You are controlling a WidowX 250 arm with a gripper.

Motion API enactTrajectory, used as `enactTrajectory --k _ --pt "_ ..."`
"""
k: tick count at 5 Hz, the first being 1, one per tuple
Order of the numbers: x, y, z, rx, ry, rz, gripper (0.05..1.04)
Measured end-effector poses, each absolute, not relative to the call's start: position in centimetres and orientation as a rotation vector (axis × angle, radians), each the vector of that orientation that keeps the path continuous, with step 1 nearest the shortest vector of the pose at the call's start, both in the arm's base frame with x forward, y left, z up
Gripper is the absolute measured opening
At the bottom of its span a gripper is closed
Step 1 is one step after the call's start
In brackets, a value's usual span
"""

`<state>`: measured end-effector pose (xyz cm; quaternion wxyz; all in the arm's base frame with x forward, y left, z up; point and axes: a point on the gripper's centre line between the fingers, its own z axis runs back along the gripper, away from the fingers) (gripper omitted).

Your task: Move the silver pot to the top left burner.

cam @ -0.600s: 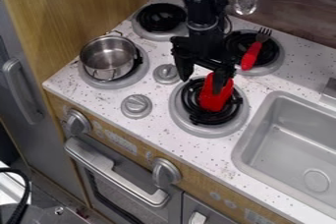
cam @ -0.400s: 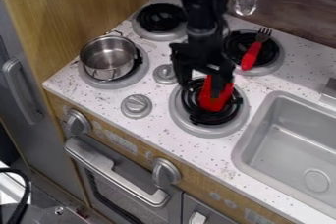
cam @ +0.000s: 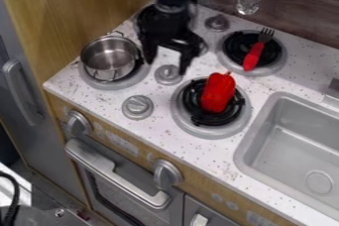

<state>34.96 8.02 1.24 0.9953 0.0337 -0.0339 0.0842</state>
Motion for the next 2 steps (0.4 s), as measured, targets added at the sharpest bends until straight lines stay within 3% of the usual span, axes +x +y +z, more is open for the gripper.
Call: enactTrajectory --k 1,2 --pt "35.8 11.6 1.3 0.091 -0.088 0.255 0.999" --pt "35.7 14.5 -0.5 0.098 -0.039 0.321 0.999"
